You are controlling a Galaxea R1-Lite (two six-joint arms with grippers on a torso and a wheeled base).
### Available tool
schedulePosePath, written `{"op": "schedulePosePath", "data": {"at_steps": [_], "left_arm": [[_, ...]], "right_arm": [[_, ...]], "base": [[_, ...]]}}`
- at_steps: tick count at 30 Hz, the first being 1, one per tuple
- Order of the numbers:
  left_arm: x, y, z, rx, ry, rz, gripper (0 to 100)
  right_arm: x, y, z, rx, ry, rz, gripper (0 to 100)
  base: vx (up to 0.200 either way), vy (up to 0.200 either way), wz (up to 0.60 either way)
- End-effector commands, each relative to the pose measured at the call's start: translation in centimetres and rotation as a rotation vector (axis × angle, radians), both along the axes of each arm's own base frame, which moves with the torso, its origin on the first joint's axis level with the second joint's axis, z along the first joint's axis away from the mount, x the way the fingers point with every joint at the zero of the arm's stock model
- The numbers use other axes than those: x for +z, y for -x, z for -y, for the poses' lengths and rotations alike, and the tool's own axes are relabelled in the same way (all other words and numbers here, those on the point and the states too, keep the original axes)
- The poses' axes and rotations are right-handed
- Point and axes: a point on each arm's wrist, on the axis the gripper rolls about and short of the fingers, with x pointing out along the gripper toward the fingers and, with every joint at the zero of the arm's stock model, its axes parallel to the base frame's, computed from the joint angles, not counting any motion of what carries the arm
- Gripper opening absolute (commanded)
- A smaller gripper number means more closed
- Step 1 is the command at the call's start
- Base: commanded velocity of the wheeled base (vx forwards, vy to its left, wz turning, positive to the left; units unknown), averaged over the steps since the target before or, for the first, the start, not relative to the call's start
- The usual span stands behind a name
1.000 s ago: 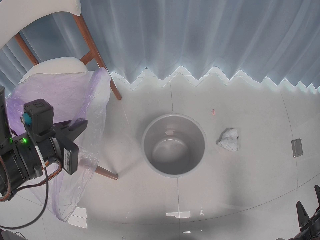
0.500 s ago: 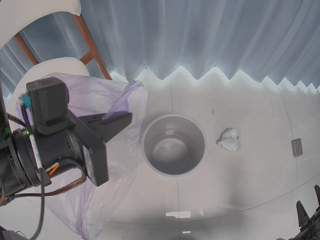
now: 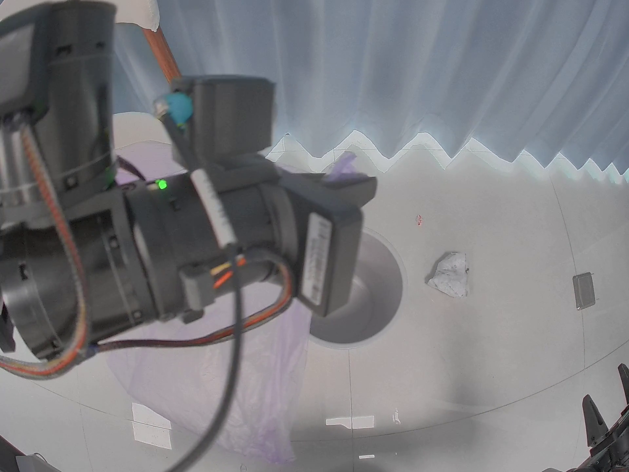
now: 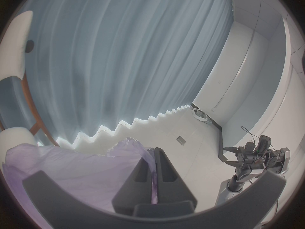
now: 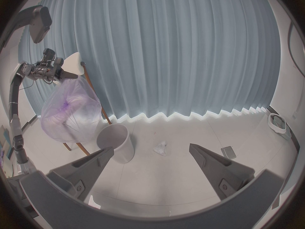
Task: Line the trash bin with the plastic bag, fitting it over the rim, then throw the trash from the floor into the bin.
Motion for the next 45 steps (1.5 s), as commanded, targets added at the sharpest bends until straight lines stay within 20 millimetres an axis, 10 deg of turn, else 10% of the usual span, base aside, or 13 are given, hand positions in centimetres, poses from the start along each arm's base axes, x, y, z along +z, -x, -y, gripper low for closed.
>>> {"op": "schedulePosePath", "data": {"at_steps": [1, 21, 45], "left_arm": [[-0.7, -1.1, 3.5, -0.036, -0.023, -0.017, 0], [0.3, -1.0, 11.2, -0.142, 0.031, 0.013, 0], [1.4, 0.5, 11.4, -0.148, 0.020, -0.022, 0]], "right_arm": [[-0.5, 0.0, 0.0, 0.000, 0.001, -0.001, 100], [-0.5, 0.0, 0.0, -0.002, -0.007, 0.000, 100], [-0.5, 0.0, 0.0, -0.002, -0.007, 0.001, 100]], "base": [[0.000, 0.000, 0.00], [0.000, 0.000, 0.00], [0.000, 0.000, 0.00]]}}
